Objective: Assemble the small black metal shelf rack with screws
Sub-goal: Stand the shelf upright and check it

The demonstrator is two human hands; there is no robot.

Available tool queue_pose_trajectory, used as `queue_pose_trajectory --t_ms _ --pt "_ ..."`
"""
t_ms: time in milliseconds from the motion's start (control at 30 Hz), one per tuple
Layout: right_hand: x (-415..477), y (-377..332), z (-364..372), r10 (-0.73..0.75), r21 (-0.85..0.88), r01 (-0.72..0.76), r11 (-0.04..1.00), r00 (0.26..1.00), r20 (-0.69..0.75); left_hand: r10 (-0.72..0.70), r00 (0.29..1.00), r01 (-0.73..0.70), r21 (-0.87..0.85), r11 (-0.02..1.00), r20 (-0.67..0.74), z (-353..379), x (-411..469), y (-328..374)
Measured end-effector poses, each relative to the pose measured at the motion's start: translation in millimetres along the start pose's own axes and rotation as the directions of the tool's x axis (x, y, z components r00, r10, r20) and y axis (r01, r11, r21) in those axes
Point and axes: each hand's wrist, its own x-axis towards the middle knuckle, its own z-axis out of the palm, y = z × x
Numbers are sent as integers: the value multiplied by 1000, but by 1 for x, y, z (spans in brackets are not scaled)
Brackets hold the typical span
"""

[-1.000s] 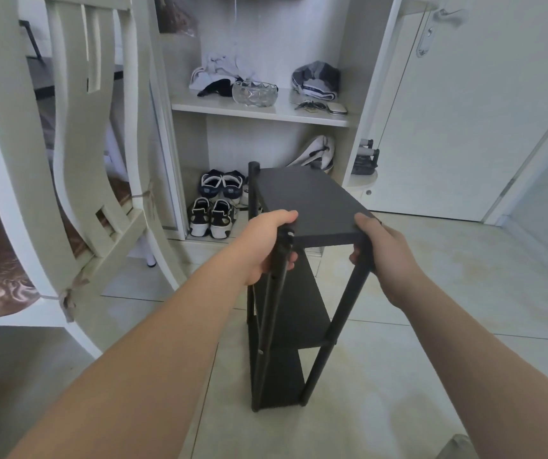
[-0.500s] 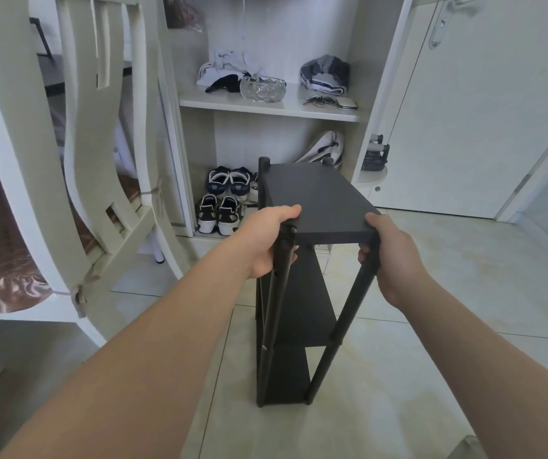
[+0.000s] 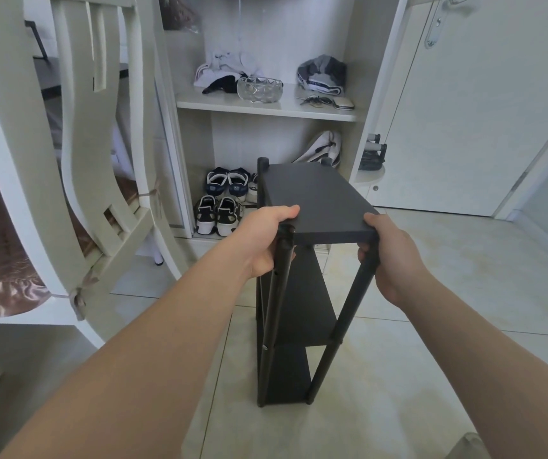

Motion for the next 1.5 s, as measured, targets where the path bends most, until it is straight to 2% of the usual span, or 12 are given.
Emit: queue_pose_trajectory --t_ms 500,833,1067,1267,1433,1500 --pt "-7 -6 1 27 -14 -27 1000 999 -19 -15 999 14 17 1000 44 -2 4 -2" --pt "-4 -3 -4 24 9 -24 1000 999 31 -46 997 45 10 999 66 -6 7 -5" --pt "-3 -5 -5 99 29 -100 995 995 31 -70 997 70 10 997 21 -3 8 -5" --pt "0 -2 -1 119 -30 -120 992 993 -17 -83 997 83 32 996 -10 2 3 -10" --pt "4 -7 -9 216 107 -220 970 975 53 -56 996 53 -46 998 -64 3 5 -13" --pt "7 -8 -13 235 92 -241 966 970 68 -60 992 55 -44 997 -111 4 8 -14"
